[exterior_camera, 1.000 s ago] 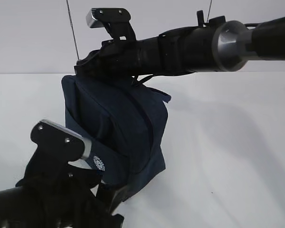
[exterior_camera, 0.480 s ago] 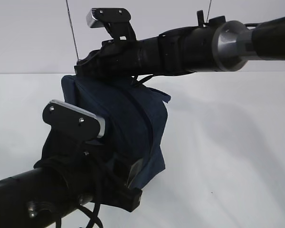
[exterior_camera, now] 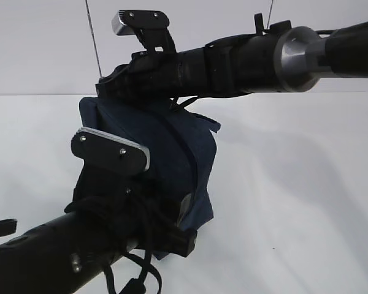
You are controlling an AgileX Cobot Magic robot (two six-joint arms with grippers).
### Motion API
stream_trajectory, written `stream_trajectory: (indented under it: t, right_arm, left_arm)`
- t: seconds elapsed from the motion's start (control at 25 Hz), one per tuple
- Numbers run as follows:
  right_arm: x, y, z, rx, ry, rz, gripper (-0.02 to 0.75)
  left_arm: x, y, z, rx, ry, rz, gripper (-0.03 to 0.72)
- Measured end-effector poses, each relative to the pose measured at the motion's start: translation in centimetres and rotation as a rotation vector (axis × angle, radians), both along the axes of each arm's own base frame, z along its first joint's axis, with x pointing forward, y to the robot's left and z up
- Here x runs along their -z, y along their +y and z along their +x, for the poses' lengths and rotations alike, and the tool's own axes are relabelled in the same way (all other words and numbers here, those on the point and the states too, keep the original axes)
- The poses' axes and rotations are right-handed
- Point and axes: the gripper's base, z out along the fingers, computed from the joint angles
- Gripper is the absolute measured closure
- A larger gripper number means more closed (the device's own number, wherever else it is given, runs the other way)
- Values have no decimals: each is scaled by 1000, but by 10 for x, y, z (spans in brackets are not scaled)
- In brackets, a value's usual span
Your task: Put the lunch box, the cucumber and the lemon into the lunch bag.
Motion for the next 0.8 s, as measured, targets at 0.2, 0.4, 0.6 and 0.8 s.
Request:
stream_trajectory:
  t: [0.2,0.4,0.6,0.8]
  right_arm:
    - [0,0,0,-2,1,1,730]
    - [0,0,0,-3,2,3,730]
    - [0,0,0,-3,2,3,730]
    - [0,0,0,-5,2,4,730]
  left_arm:
    - [0,-1,3,-25,-25,-6,273]
    - [1,-2,4,-43,-11,-27,341]
    - [9,-2,8,-77,4,-33,486]
    - [11,-2,9,-86,9,-32,682]
